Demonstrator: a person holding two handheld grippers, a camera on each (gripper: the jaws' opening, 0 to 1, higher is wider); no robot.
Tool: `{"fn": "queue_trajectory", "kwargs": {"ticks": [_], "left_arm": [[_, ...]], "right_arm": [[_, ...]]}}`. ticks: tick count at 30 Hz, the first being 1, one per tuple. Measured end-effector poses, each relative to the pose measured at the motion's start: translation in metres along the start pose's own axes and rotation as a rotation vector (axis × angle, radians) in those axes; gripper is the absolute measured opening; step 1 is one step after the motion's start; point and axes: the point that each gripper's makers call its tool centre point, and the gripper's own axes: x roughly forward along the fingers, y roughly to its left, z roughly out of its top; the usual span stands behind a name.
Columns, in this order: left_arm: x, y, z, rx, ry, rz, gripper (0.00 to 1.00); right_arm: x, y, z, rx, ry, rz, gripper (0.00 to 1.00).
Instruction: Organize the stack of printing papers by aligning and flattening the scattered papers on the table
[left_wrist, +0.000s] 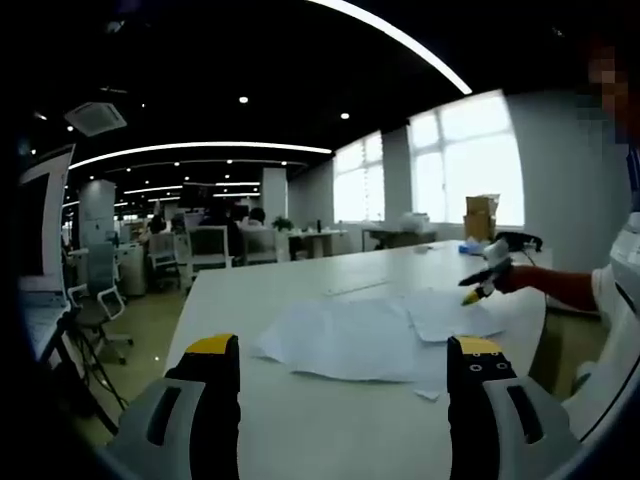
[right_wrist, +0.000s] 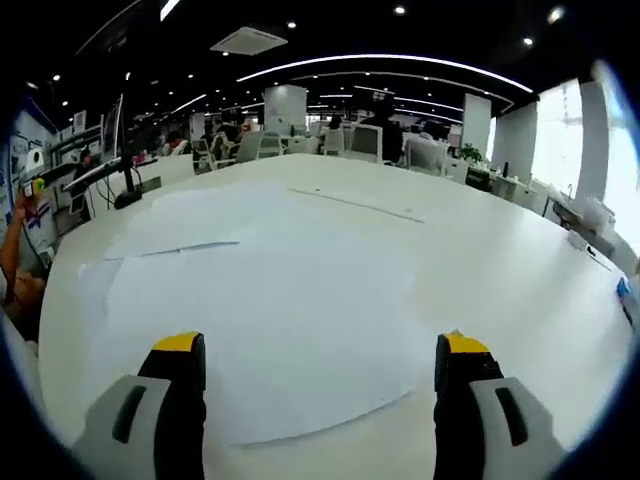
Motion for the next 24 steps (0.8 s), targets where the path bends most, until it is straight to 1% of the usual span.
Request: {"fn": "queue_trajectory", "kwargs": {"ticks": [3,6,7,9,12,15,16,17,18,19,23,24], "left_arm": [[-0.001,0.001,0.001,0.004,0.002,0.007,0.88],[-0.002,0.002,0.003,0.01,0.004,0.014,0.88],[-0.003,0.002,0.003,0.01,0.004,0.017,0.88],[-0.003,0.003,0.003,0.01,0.004,0.021,0.88],[-0.002,0.004,0.003,0.01,0.008,0.028,0.88],[0.001,0.003,0.003,0.009,0.008,0.024,0.88],[0.002,0.003,0.003,0.008,0.008,0.022,0.88],[0.002,0.002,0.002,0.007,0.009,0.022,0.88],[0.003,0.002,0.002,0.008,0.01,0.021,0.88],[0.003,0.002,0.002,0.008,0.009,0.02,0.88],[0.003,0.001,0.003,0.005,0.006,0.018,0.87],[0.003,0.001,0.003,0.005,0.006,0.018,0.87]], "right_arm": [[0.009,-0.008,-0.005,0.013,0.011,-0.01,0.9],[0.014,-0.01,-0.011,0.036,0.019,-0.002,0.9],[0.016,-0.006,-0.013,0.044,0.014,0.011,0.9],[0.011,-0.002,-0.013,0.022,0.001,-0.001,0.9],[0.008,0.005,-0.01,0.006,-0.059,0.016,0.87],[0.002,0.008,-0.01,0.008,-0.07,0.012,0.86],[0.003,0.007,-0.009,0.007,-0.072,0.014,0.82],[0.001,0.012,-0.007,-0.002,-0.076,0.034,0.78],[0.002,0.014,-0.007,-0.004,-0.072,0.037,0.74],[-0.001,0.018,-0.005,-0.012,-0.077,0.05,0.72],[-0.002,0.017,-0.005,-0.006,-0.067,0.043,0.69],[-0.002,0.017,-0.005,-0.005,-0.069,0.045,0.66]]}}
